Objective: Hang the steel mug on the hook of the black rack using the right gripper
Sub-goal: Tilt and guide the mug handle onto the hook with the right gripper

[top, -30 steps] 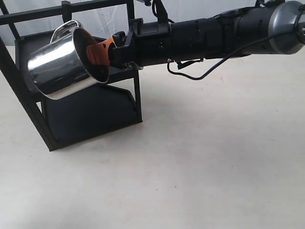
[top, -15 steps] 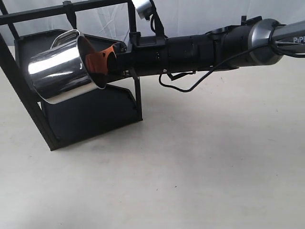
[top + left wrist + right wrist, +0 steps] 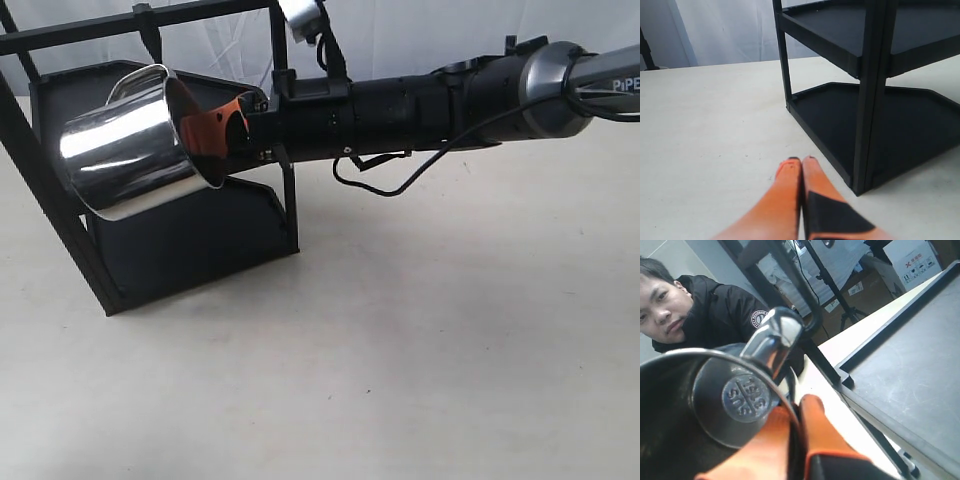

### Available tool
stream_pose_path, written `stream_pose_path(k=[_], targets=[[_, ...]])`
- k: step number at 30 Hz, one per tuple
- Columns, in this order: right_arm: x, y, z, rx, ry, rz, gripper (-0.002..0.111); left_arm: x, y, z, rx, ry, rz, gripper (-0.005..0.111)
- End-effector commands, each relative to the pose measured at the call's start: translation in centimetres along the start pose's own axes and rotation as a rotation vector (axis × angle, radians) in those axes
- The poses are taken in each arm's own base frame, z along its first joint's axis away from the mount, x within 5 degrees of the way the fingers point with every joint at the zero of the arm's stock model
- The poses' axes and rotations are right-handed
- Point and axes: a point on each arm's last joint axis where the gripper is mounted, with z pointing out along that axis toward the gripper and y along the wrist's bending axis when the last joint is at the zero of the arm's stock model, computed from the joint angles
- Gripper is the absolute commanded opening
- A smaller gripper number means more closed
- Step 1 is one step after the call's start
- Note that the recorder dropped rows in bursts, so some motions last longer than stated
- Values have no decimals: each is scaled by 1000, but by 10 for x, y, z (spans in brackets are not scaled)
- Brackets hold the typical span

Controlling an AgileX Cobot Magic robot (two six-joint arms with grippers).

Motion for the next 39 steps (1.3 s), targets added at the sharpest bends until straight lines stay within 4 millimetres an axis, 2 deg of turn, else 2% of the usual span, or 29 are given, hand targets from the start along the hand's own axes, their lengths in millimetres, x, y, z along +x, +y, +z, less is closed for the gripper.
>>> stream_pose_path(k=[1, 3, 4, 18, 24, 27, 32, 39], targets=[[9, -6, -1, 14, 49, 21, 24, -1, 0, 0, 3, -6, -4, 0], [9, -6, -1, 14, 54, 28, 34, -1, 0, 0, 3, -6, -4, 0], [9, -6, -1, 14, 54, 30, 35, -1, 0, 0, 3, -6, -4, 0], [10, -5, -1, 3, 59, 32, 36, -1, 0, 0, 3, -6, -4, 0], [9, -5, -2, 5, 60, 29, 49, -1, 0, 0, 3, -6, -4, 0], [5, -7, -10, 20, 55, 35, 51, -1, 0, 0, 3, -6, -4, 0], [-15, -2, -35, 66, 20, 6, 52, -1, 0, 0, 3, -6, -4, 0], [-33, 18, -54, 91, 49, -62, 51, -1, 0, 0, 3, -6, -4, 0]])
